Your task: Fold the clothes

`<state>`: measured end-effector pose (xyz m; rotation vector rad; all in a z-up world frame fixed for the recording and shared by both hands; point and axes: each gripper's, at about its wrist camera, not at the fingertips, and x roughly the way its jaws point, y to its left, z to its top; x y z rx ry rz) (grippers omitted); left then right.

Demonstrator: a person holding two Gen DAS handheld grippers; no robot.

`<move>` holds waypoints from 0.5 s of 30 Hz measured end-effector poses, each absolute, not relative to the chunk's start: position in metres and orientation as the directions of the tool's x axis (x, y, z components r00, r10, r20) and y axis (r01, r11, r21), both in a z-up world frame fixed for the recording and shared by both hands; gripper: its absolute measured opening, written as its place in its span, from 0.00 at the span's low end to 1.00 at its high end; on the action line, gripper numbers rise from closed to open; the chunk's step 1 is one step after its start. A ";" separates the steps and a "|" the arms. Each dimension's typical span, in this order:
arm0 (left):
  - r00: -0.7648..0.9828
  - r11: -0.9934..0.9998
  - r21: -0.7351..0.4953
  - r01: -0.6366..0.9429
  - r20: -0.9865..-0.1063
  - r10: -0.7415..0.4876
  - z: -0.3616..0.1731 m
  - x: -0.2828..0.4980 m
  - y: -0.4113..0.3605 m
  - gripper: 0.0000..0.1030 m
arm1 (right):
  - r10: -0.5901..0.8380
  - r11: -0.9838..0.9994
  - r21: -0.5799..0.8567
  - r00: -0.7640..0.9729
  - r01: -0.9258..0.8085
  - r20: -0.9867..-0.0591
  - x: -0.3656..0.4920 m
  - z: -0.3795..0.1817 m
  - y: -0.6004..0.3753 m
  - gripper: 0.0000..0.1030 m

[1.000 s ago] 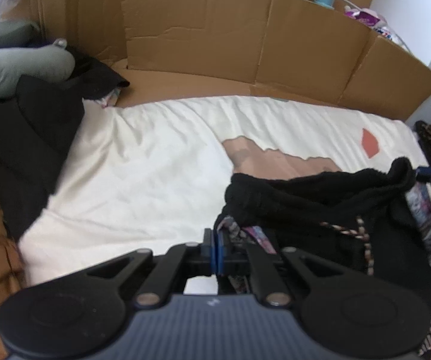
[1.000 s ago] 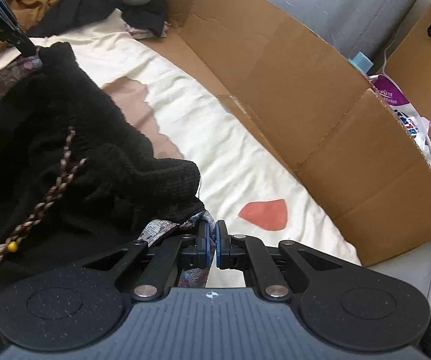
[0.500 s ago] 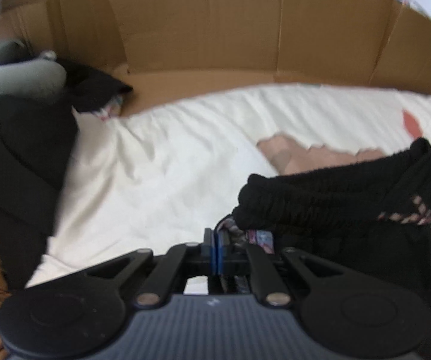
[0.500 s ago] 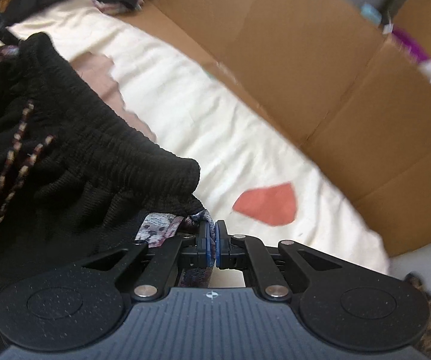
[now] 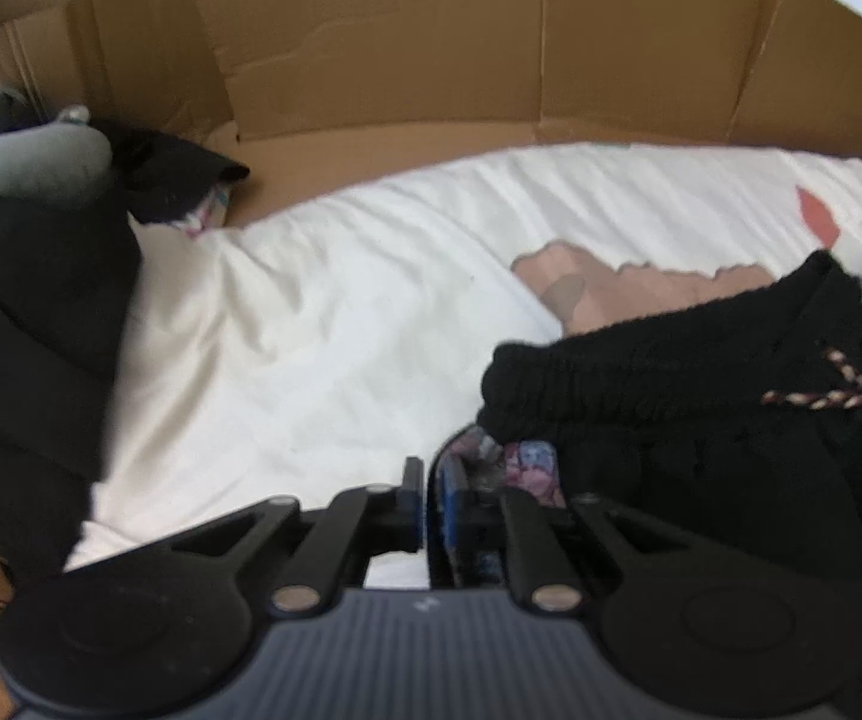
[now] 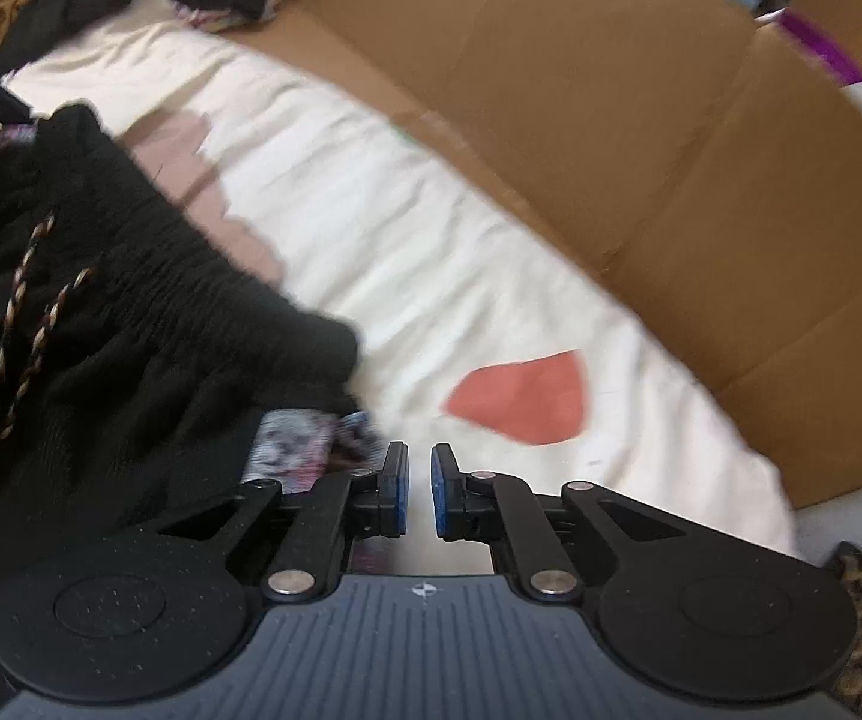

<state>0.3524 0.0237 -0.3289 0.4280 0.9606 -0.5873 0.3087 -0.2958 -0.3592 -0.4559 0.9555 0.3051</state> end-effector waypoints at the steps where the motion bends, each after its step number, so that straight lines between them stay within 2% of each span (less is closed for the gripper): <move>1: 0.447 0.764 0.087 0.639 -0.850 -0.278 -0.324 0.352 0.024 0.09 | 0.060 0.871 -0.228 0.553 -0.436 -0.831 0.311 -0.354 -0.298 0.12; 6: 0.452 0.723 0.071 0.688 -0.821 -0.350 -0.300 0.349 0.014 0.16 | 0.175 0.868 -0.144 0.564 -0.475 -0.807 0.311 -0.333 -0.281 0.13; 8: 0.443 0.681 0.079 0.728 -0.812 -0.379 -0.296 0.346 0.002 0.31 | 0.209 0.837 -0.145 0.554 -0.527 -0.806 0.310 -0.331 -0.262 0.24; 9: 0.439 0.657 0.095 0.748 -0.813 -0.382 -0.297 0.344 -0.006 0.35 | 0.224 0.824 -0.144 0.548 -0.548 -0.806 0.309 -0.331 -0.255 0.35; 10: 0.435 0.632 0.117 0.766 -0.818 -0.376 -0.299 0.342 -0.014 0.40 | 0.236 0.815 -0.140 0.541 -0.563 -0.807 0.310 -0.331 -0.250 0.42; 15: 0.376 0.578 0.085 0.811 -0.833 -0.406 -0.309 0.345 -0.040 0.39 | 0.291 0.765 -0.118 0.504 -0.633 -0.813 0.314 -0.333 -0.225 0.42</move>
